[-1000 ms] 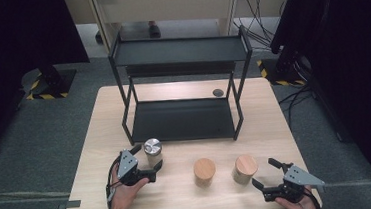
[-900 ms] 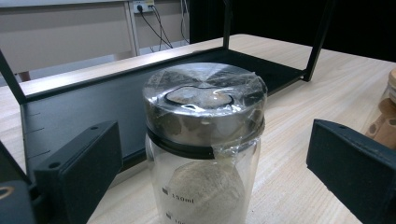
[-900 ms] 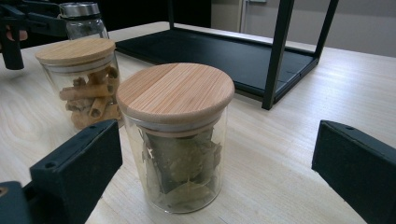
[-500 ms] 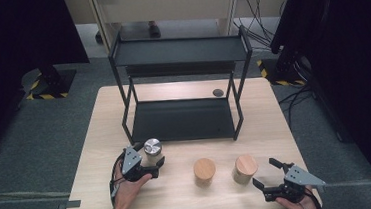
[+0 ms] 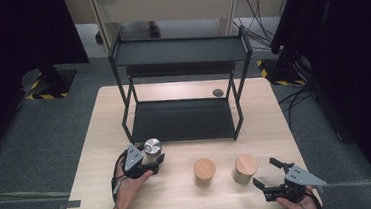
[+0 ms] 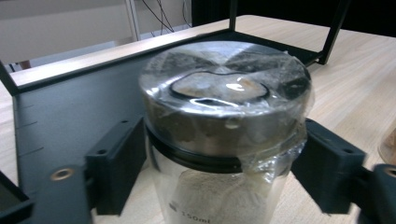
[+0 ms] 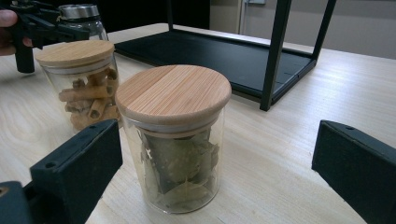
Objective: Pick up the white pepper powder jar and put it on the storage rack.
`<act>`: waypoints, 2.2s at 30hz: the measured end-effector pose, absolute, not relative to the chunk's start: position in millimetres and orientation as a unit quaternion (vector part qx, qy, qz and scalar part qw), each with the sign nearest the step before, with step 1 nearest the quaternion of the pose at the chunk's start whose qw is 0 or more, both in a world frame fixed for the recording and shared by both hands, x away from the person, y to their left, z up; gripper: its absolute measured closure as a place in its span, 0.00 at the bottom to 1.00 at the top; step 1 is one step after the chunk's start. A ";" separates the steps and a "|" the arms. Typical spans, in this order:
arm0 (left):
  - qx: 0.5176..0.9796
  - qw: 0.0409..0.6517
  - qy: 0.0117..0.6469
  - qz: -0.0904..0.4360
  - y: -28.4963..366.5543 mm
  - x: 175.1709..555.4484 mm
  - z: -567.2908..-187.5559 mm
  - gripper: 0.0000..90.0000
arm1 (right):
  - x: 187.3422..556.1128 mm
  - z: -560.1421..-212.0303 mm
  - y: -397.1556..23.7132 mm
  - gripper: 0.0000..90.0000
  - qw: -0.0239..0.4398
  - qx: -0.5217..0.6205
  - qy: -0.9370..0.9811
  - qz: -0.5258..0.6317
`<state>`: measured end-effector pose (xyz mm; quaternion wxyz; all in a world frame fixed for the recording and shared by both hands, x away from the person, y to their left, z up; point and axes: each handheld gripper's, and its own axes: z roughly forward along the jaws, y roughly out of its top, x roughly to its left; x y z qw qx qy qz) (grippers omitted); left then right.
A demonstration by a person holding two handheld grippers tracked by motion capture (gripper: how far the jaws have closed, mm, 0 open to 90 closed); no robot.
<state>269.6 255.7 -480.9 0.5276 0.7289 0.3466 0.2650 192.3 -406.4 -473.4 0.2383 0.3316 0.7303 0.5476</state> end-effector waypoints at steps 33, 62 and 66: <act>0.719 0.543 0.337 0.274 258.0 266.4 -469.4 0.34 | 193.0 -473.7 -406.1 0.02 0.236 0.328 0.732 0.548; 0.718 0.543 0.334 0.278 254.1 284.7 -445.9 0.34 | 192.8 -473.6 -406.4 0.02 0.236 0.329 0.732 0.548; 0.721 0.540 0.333 0.279 252.4 289.3 -441.2 0.34 | 192.9 -473.8 -406.3 0.02 0.236 0.329 0.732 0.548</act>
